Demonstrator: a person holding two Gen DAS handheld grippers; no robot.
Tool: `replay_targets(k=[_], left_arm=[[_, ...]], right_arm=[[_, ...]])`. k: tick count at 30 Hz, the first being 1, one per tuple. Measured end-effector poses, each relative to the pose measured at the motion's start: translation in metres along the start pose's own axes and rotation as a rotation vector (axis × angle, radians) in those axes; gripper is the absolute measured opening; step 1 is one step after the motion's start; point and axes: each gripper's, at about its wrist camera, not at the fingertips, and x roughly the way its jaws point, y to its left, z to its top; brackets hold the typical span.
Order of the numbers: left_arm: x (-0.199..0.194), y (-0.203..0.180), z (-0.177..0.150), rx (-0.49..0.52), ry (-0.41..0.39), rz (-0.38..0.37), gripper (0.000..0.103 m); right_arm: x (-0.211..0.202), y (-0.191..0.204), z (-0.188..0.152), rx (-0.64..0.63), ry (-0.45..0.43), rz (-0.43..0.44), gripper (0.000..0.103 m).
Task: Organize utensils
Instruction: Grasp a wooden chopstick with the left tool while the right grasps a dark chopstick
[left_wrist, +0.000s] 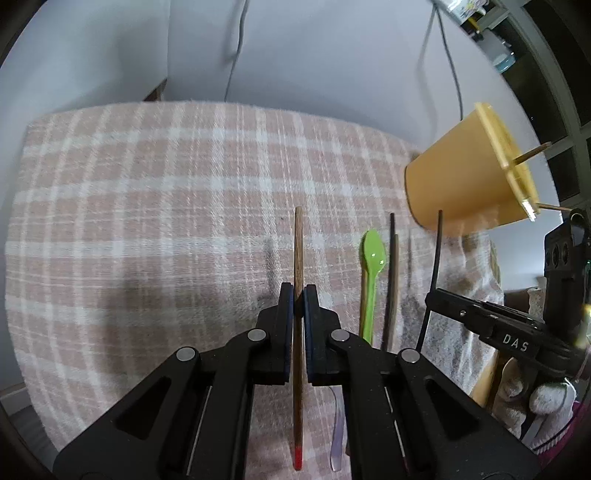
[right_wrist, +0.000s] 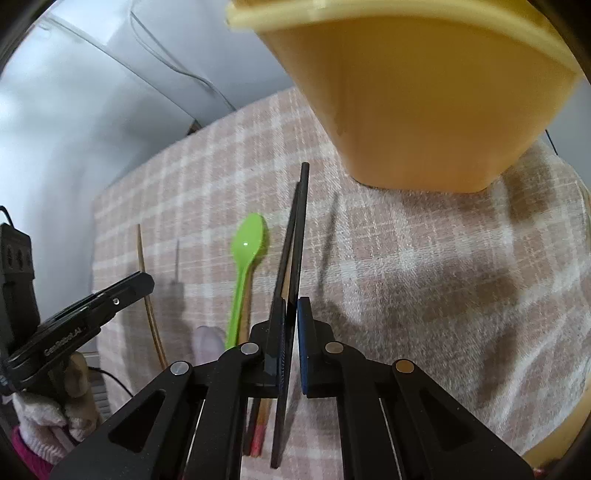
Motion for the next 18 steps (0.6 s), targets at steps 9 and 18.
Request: replay_targets(k=[9, 18], left_arm=[[-0.047, 0.002, -0.008, 0.008, -0.071, -0.036, 0.003], [-0.104, -0.016, -0.013, 0.054, -0.167, -0.059, 0.003]], right_arm=[[-0.043, -0.001, -0.002, -0.019, -0.065, 0.07, 0.004], [-0.097, 0.007, -0.014, -0.085, -0.158, 0.109, 0.004]])
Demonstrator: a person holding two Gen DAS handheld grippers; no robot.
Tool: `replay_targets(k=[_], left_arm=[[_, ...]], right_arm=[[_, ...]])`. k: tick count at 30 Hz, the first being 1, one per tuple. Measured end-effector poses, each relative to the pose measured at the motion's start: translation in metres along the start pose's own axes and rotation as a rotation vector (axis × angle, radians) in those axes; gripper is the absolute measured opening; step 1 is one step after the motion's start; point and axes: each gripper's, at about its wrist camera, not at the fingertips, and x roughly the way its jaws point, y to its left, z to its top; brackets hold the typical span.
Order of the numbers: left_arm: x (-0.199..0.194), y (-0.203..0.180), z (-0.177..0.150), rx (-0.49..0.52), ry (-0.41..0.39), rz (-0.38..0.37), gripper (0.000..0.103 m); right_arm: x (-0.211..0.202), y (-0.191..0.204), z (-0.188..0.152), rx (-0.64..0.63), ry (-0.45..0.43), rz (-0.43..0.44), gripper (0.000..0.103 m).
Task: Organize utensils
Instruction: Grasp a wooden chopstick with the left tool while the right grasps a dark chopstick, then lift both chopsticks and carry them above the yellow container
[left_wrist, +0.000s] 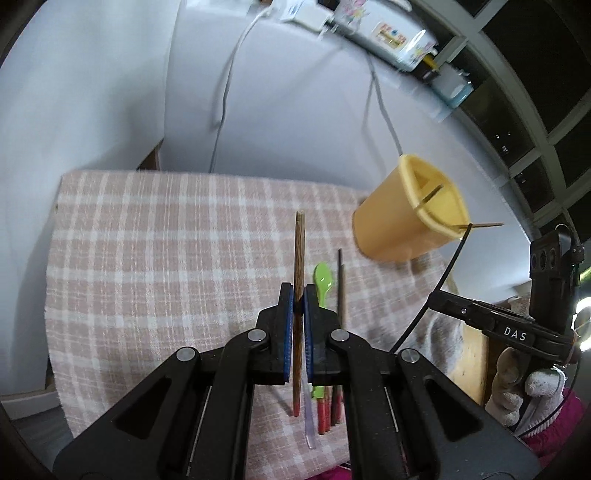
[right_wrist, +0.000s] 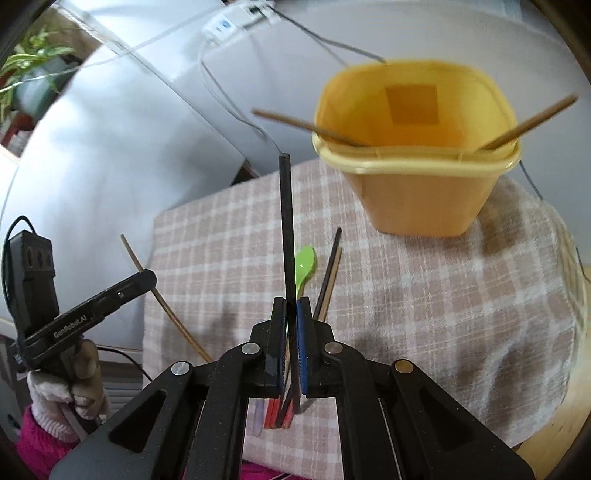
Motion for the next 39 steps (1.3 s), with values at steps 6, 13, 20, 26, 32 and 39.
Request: replay_targets(k=[6, 13, 20, 26, 32, 39], left_arm=[[-0.026, -0.02, 0.011, 0.039, -0.068, -0.026, 0.003], [-0.045, -0.047, 0.028, 0.077, -0.133, -0.075, 0.003], [-0.057, -0.082, 0.052, 0.141, -0.199, -0.117, 0.003], [-0.058, -0.116, 0.081, 0.195, -0.25, -0.166, 0.003], [-0.051, -0.144, 0.108, 0.232, -0.287, -0.189, 0.003], [-0.031, -0.161, 0.128, 0.246, -0.305, -0.183, 0.003]], right_arm=[[-0.035, 0.003, 0.004, -0.022, -0.074, 0.005, 0.004], [-0.066, 0.013, 0.01, -0.041, -0.164, -0.004, 0.004], [-0.105, 0.01, 0.017, -0.045, -0.26, -0.011, 0.004], [-0.138, 0.004, 0.034, -0.035, -0.354, -0.024, 0.004], [-0.16, -0.005, 0.05, -0.028, -0.429, -0.053, 0.004], [-0.163, -0.016, 0.067, -0.035, -0.473, -0.118, 0.004]])
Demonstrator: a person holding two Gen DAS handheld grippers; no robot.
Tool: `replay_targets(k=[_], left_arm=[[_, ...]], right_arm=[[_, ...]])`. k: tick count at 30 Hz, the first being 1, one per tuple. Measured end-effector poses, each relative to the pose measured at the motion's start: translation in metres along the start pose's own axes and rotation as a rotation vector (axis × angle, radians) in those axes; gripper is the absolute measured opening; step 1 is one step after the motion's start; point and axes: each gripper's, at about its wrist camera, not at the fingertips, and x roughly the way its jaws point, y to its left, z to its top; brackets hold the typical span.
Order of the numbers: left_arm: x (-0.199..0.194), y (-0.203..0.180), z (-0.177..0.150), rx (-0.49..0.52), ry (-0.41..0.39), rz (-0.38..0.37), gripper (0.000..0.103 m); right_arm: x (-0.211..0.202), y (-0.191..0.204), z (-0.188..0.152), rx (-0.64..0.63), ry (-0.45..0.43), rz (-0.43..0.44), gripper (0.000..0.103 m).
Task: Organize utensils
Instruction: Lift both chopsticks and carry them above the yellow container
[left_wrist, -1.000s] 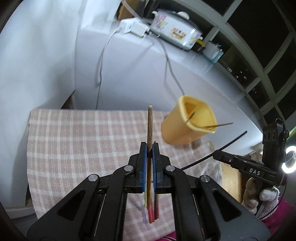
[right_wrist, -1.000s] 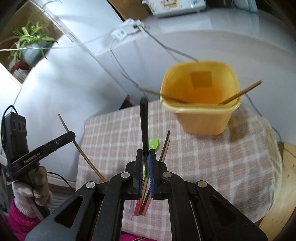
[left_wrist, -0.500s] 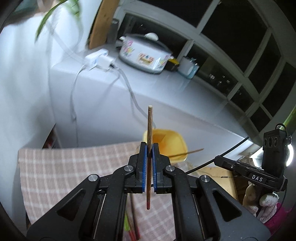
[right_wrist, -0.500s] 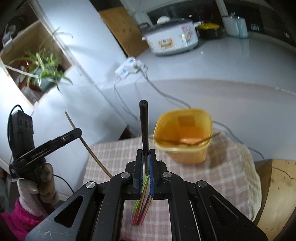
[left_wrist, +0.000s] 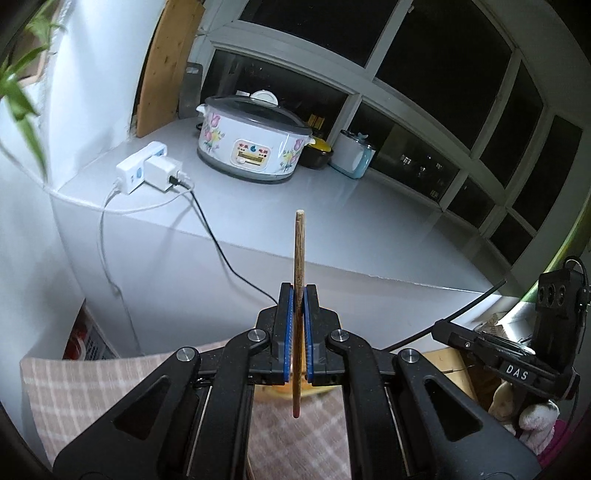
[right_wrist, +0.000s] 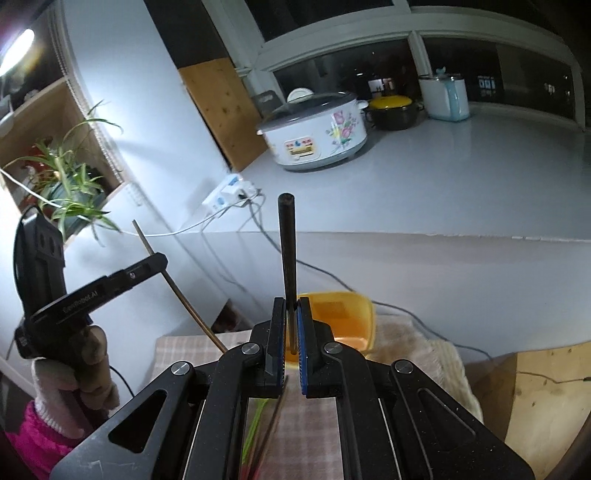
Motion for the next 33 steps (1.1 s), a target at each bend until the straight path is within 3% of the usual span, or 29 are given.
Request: replay_targets(k=[11, 17, 33], left_arm=[[0.048, -0.018, 0.002, 0.062, -0.001, 0.053, 0.003], [0.071, -0.019, -0.019, 0.071, 0.037, 0.074, 0.003], [0.09, -0.019, -0.059, 0.097, 0.142, 0.081, 0.003]], right_arm=[[0.045, -0.014, -0.004, -0.021, 0.05, -0.068, 0.004], [0.07, -0.019, -0.014, -0.027, 0.097, -0.089, 0.004], [0.113, -0.031, -0.031, -0.028, 0.212, -0.124, 0.004]])
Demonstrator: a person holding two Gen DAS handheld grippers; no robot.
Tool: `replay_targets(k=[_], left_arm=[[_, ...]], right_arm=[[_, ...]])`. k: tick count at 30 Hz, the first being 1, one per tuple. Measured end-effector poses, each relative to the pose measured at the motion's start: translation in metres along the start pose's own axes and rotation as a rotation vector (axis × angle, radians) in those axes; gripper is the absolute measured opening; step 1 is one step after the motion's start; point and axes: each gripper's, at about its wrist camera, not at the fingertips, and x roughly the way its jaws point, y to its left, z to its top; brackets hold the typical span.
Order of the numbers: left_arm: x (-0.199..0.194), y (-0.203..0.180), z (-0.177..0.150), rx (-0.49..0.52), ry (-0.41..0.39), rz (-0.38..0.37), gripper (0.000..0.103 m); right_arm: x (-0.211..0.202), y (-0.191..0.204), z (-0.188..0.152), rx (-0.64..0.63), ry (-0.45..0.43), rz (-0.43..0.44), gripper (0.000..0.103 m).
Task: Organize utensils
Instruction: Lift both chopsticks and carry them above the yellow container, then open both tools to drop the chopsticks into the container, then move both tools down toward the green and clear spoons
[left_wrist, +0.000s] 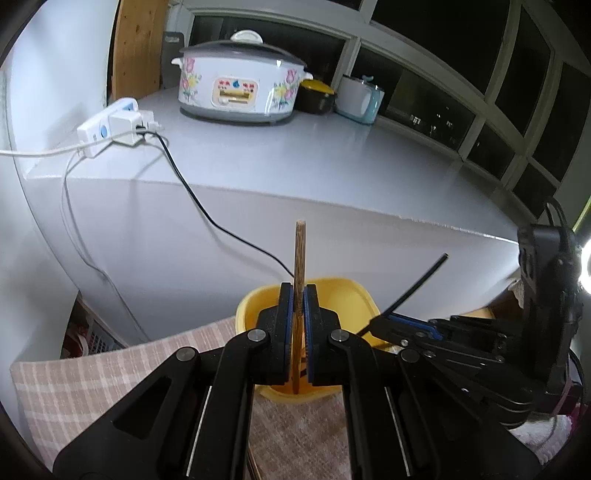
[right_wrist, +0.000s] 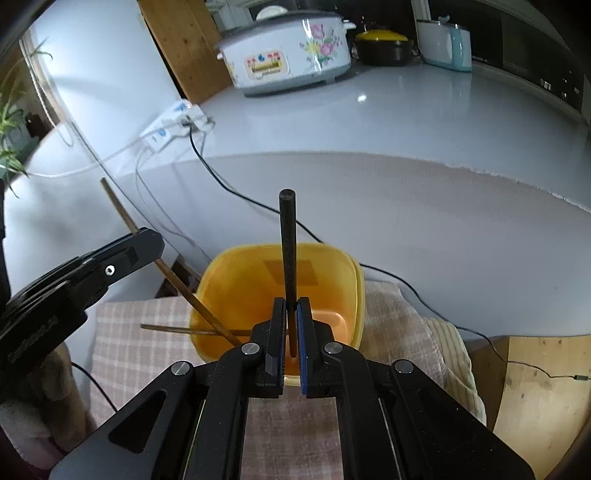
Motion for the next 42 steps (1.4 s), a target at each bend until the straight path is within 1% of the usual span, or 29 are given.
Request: replay_targets(k=[6, 13, 19, 21, 22, 23, 24, 27, 31, 36, 42], left_arm=[[0.001, 0.0, -0.013, -0.009, 0.033, -0.006, 0.003], [-0.006, 0.003, -0.023, -0.022, 0.053, -0.007, 0.003], [-0.023, 0.003, -0.027, -0.024, 0.044, -0.019, 0.003], [-0.031, 0.003, -0.028, -0.026, 0.037, -0.023, 0.003], [-0.035, 0.004, -0.027, -0.028, 0.032, -0.025, 0.003], [-0.038, 0.004, -0.027, -0.031, 0.028, -0.025, 0.003], [-0.044, 0.006, -0.026, -0.036, 0.02, -0.028, 0.003], [-0.062, 0.01, -0.023, -0.047, -0.011, -0.031, 0.003], [-0.085, 0.019, -0.022, -0.047, -0.037, -0.019, 0.003], [-0.107, 0.038, -0.028, -0.073, -0.045, 0.011, 0.003], [-0.122, 0.066, -0.048, -0.119, -0.008, 0.055, 0.003]], right_arm=[[0.004, -0.003, -0.006, 0.008, 0.024, -0.009, 0.004], [0.0, -0.002, -0.008, 0.01, 0.023, -0.008, 0.005], [-0.01, -0.001, -0.011, 0.017, 0.012, -0.004, 0.006], [-0.016, 0.0, -0.012, 0.021, 0.004, 0.001, 0.008], [-0.019, 0.001, -0.013, 0.022, -0.001, 0.003, 0.011], [-0.023, 0.001, -0.013, 0.023, -0.009, 0.005, 0.018], [-0.028, 0.002, -0.013, 0.025, -0.021, 0.009, 0.02], [-0.041, 0.004, -0.014, 0.031, -0.046, 0.022, 0.022], [-0.056, 0.004, -0.018, 0.044, -0.067, 0.041, 0.022], [-0.074, 0.002, -0.027, 0.072, -0.089, 0.06, 0.022], [-0.086, 0.005, -0.04, 0.085, -0.081, 0.095, 0.022]])
